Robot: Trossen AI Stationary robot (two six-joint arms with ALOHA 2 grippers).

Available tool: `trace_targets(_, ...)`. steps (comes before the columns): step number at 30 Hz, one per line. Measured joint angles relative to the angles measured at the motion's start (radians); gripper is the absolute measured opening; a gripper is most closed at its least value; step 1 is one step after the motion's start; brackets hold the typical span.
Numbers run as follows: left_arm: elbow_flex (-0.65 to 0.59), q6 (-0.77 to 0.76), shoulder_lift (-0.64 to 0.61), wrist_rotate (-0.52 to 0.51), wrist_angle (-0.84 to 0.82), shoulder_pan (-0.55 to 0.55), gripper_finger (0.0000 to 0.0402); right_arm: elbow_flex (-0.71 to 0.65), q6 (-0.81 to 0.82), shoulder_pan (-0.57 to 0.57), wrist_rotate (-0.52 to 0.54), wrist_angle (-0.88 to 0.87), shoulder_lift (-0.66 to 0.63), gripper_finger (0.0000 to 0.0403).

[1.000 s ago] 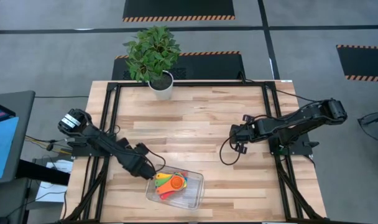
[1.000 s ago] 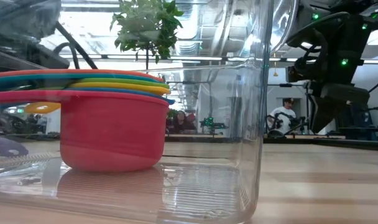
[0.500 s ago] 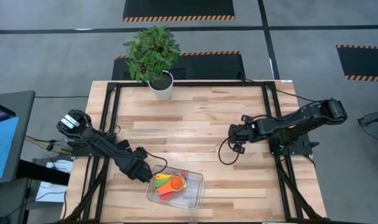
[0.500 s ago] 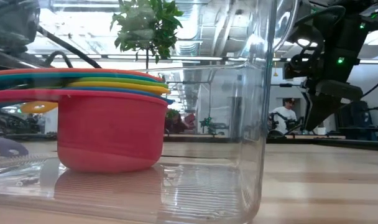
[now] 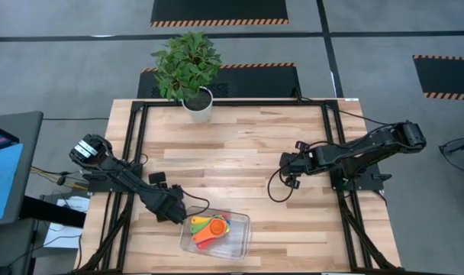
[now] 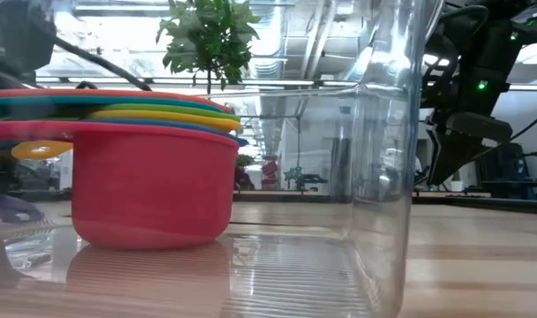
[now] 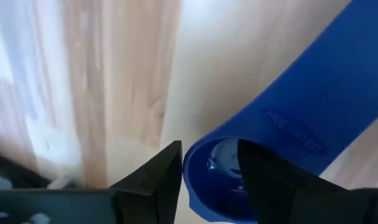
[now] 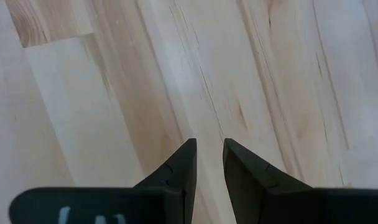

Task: Nest measuring cups in basket
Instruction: Stack the dark blue measuring cup on top of the orange measuring cup

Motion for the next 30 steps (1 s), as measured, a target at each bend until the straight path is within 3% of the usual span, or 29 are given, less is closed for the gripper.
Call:
trace_targets(6, -0.006, -0.046, 0.002, 0.002, -0.044, 0.0, 0.0138, 0.0, 0.0, 0.0, 0.0, 0.0, 0.0, 0.0101)
trace_targets(13, -0.005, -0.069, 0.001, 0.03, -0.053, 0.0, 0.0015, 0.0, -0.001, 0.0, 0.001, 0.0, 0.0, 0.0101)
trace_targets(18, 0.009, -0.123, 0.001, 0.043, -0.096, 0.0, 0.0005, 0.0, -0.003, 0.0, 0.001, 0.0, 0.0, 0.0101)
trace_targets(30, 0.182, -0.158, 0.003, -0.009, -0.328, 0.0, 0.0, 0.0, -0.003, 0.0, 0.001, 0.0, 0.0, 0.0101)
